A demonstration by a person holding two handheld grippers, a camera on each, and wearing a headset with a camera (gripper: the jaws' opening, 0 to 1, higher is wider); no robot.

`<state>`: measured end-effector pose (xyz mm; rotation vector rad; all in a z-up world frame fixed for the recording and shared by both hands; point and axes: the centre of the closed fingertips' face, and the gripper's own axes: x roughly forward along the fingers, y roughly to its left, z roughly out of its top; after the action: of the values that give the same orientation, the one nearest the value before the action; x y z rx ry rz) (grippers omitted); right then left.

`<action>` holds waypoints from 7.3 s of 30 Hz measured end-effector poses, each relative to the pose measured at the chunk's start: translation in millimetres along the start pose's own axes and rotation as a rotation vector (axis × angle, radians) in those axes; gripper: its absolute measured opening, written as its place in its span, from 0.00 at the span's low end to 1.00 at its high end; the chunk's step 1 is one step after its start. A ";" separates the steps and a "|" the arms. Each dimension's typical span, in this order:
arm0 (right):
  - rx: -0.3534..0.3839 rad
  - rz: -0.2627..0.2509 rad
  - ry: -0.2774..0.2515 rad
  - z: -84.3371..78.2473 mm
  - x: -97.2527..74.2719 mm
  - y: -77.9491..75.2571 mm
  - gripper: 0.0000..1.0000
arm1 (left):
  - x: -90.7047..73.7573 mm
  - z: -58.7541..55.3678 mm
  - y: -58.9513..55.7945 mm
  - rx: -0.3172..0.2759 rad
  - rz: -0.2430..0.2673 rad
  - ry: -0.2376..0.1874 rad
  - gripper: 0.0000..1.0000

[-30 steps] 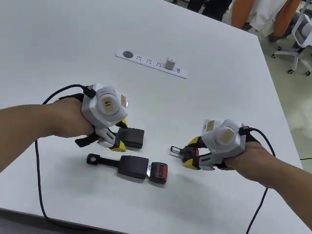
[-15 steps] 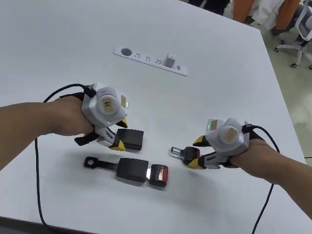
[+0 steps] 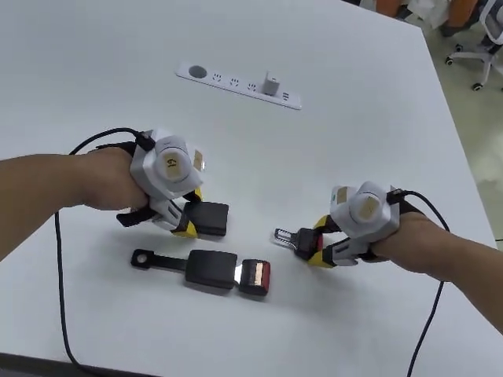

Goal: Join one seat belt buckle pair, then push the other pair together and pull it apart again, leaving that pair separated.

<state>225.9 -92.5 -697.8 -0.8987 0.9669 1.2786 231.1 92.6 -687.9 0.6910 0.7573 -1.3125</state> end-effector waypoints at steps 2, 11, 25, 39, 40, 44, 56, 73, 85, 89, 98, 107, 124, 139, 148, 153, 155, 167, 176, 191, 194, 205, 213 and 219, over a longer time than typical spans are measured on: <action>0.000 0.006 -0.005 0.1 0.3 -0.1 0.33 | 0.2 0.0 -0.4 0.006 -0.005 0.005 0.36; -0.013 0.024 -0.021 2.1 0.5 0.4 0.33 | 4.8 -2.4 0.4 0.018 -0.021 0.013 0.35; -0.043 0.024 -0.039 18.6 8.8 -2.2 0.32 | 5.8 -4.0 0.8 -0.002 -0.029 0.024 0.34; -0.052 0.026 -0.103 61.4 22.9 3.0 0.32 | 6.6 -6.1 1.8 -0.010 -0.024 0.023 0.33; -0.051 0.025 -0.106 61.7 24.0 -0.1 0.32 | 6.7 -6.2 1.9 -0.010 -0.024 0.024 0.33; -0.055 0.025 -0.125 73.7 28.1 2.5 0.32 | 6.5 -5.4 1.6 -0.012 -0.025 0.027 0.34; -0.073 0.014 -0.145 86.8 30.1 4.1 0.32 | 5.8 -3.4 0.1 -0.016 -0.021 0.036 0.34; -0.121 0.039 -0.136 97.4 36.4 3.3 0.31 | 8.0 -5.0 2.0 0.006 -0.030 0.043 0.33; -0.138 0.045 -0.112 99.6 38.8 -1.2 0.30 | 7.3 -1.7 0.1 0.008 -0.036 0.046 0.33; -0.145 0.043 -0.113 101.1 38.8 -0.3 0.29 | 8.5 -1.5 0.9 0.009 -0.037 0.050 0.33; -0.143 0.043 -0.127 109.8 43.3 -0.1 0.29 | 9.1 -1.8 0.8 0.009 -0.040 0.048 0.33; -0.142 0.043 -0.117 113.5 41.2 3.8 0.29 | 9.3 -1.3 -0.3 0.010 -0.036 0.052 0.32; -0.126 0.036 -0.113 110.3 41.2 3.8 0.30 | 9.5 -0.2 0.1 -0.006 -0.033 0.048 0.33; -0.103 0.026 -0.136 89.7 34.1 0.3 0.31 | 10.1 -4.5 4.2 -0.016 -0.030 0.038 0.33; -0.082 0.012 -0.122 62.4 22.6 -1.2 0.32 | 9.3 -3.8 2.3 -0.013 -0.030 0.040 0.33; -0.043 0.004 -0.096 36.8 13.3 -4.3 0.32 | 9.5 -4.5 3.0 -0.014 -0.029 0.046 0.33; -0.032 0.013 -0.089 27.3 11.1 -4.2 0.32 | 9.5 -5.1 3.1 -0.016 -0.029 0.042 0.33; -0.014 0.002 -0.051 -5.9 -2.3 -4.7 0.33 | 8.1 -2.4 0.8 -0.015 -0.024 0.053 0.33; -0.017 -0.026 -0.046 -9.9 -4.3 -11.5 0.38 | 7.3 -3.1 2.0 -0.038 -0.011 0.069 0.34; 0.134 -0.135 -0.172 8.8 -28.8 -4.9 0.49 | -28.3 17.0 -11.0 -0.077 0.066 -0.037 0.52; 0.188 -0.152 -0.222 14.3 -35.0 3.3 0.50 | -45.1 16.0 -18.5 -0.087 0.091 -0.059 0.56; 0.357 -0.219 -0.334 16.9 -55.2 45.7 0.65 | -87.9 -22.3 -49.4 -0.268 0.193 -0.144 0.85; 0.441 -0.294 -0.365 10.1 -69.7 65.3 0.82 | -118.3 -40.5 -72.0 -0.385 0.255 -0.186 0.93; 0.495 -0.358 -0.428 17.4 -85.3 74.1 0.97 | -131.4 -54.5 -81.7 -0.464 0.321 -0.214 1.00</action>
<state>150.2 -99.4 -612.5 -0.3651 0.6934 0.8211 132.5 201.7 -614.9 0.2766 0.7079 -0.8576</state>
